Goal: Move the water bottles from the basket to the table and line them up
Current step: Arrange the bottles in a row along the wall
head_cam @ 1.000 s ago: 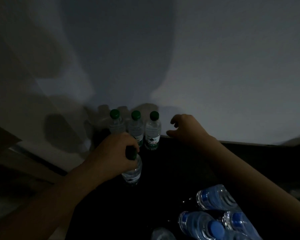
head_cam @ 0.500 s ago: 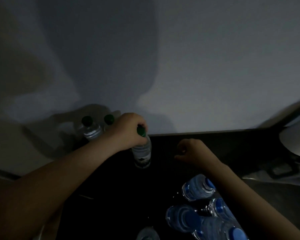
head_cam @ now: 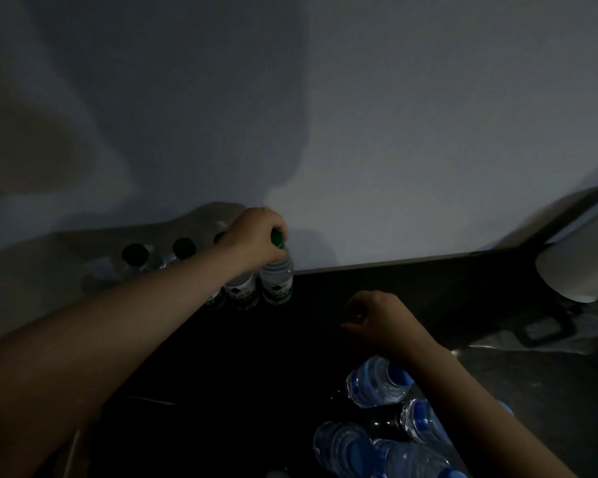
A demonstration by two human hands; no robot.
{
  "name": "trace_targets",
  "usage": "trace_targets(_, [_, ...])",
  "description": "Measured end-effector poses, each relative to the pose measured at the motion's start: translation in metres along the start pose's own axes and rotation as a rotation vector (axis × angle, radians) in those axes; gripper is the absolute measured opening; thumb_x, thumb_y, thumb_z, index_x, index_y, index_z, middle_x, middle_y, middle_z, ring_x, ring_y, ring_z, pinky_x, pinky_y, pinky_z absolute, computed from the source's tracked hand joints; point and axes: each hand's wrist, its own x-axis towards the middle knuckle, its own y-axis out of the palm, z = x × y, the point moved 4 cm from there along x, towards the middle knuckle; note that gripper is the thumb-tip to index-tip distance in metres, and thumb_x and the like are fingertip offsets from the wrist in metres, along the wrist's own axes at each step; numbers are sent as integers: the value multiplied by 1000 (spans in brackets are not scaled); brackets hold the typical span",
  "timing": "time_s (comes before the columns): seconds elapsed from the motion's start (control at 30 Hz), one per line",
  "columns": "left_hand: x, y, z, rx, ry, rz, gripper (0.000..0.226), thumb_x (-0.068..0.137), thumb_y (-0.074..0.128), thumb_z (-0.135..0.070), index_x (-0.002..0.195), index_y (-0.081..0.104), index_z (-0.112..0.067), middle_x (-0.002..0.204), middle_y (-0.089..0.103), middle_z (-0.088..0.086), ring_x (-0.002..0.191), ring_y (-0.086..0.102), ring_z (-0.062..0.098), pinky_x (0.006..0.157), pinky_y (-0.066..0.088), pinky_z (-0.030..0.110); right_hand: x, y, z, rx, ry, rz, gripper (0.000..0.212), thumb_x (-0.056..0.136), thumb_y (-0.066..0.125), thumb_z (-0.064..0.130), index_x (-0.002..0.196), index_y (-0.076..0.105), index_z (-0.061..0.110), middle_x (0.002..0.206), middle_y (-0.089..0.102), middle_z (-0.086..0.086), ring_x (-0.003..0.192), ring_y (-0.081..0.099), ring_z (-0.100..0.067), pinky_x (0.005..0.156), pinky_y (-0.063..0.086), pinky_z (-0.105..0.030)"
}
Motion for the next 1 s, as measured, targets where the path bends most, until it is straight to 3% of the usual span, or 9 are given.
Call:
trace_targets(0.2, [8,6,9,-16,-13,2,21,68,77,-7,88,71,-7,98,67,9,88,60,22,72,41,26,6,4,-1,24,-7,-11,33,84,69,30,114,59,21,107,58,4,92,58,-8,81,52,-24])
trace_targets(0.43, [8,11,17,-28,-34,12,21,71,77,-6,90,71,-5,97,66,9,87,60,22,71,43,29,7,7,0,37,-19,-32,37,84,69,30,118,58,22,101,54,10,79,51,2,63,41,-10])
trace_targets(0.6, [8,10,16,-21,-33,0,22,72,77,-8,92,70,-4,100,64,11,91,59,25,74,43,28,6,6,3,58,-23,-20,36,85,69,28,118,57,21,101,52,10,85,54,-3,70,46,-15])
trace_targets(1.0, [1,13,22,-14,-35,-16,20,72,76,-8,89,66,-5,100,61,12,89,57,26,73,38,26,-4,3,9,49,-39,-43,33,86,67,27,117,57,21,100,49,11,81,51,-1,66,44,-13])
